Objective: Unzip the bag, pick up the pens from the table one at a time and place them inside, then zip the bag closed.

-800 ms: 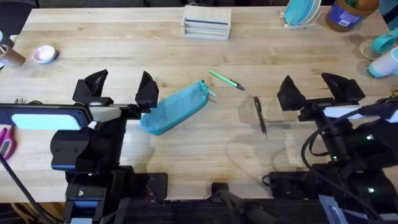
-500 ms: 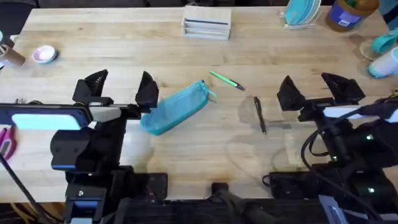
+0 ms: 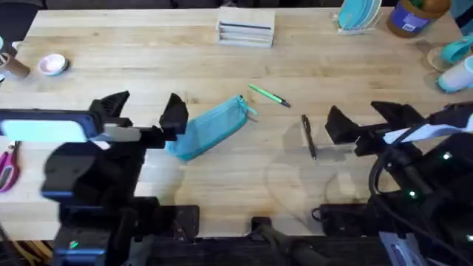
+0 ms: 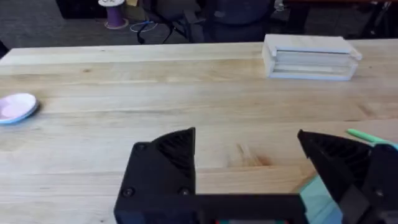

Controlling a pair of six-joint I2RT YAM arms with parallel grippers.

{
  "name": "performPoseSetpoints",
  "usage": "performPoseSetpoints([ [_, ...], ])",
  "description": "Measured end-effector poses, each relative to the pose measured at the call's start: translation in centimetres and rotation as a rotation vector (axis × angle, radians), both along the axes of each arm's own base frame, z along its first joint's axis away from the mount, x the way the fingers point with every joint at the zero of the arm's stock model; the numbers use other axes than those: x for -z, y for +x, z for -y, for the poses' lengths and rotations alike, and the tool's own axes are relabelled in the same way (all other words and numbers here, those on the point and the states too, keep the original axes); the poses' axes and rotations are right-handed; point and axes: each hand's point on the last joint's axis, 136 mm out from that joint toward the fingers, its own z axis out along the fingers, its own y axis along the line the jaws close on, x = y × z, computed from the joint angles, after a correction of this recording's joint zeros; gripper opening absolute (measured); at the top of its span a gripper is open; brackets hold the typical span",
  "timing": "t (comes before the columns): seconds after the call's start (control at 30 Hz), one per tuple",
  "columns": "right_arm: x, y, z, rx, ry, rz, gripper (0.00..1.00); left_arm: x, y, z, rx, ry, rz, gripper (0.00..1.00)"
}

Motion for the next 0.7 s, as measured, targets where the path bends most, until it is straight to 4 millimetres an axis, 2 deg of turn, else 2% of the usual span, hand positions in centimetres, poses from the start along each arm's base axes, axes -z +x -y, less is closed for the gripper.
performPoseSetpoints([
  [0.1,-0.8,-0.7,-0.2,-0.011,0.008,-0.066,0.996,-3.2,-0.7,0.0,0.000,0.000,0.004,0.991],
  [0.2,-3.6,-1.3,-0.4,-0.018,0.015,-0.101,0.996,-6.5,-1.3,0.0,0.000,0.000,-0.001,0.991],
  [0.33,-7.2,-1.6,-0.7,-0.032,0.025,-0.171,0.996,-9.5,-1.7,0.0,0.000,0.000,-0.075,0.993],
  [0.53,-10.5,-1.3,-1.0,-0.046,0.034,-0.333,0.995,-11.2,-2.3,0.0,0.000,0.002,-0.303,0.991],
  [0.57,-11.5,-0.9,-1.0,-0.045,0.036,-0.411,0.996,-11.8,-2.4,0.0,0.001,0.002,-0.412,0.993],
  [0.7,-12.4,-0.1,-1.0,-0.047,0.039,-0.492,0.995,-12.6,-2.1,0.0,0.001,0.003,-0.523,0.993],
])
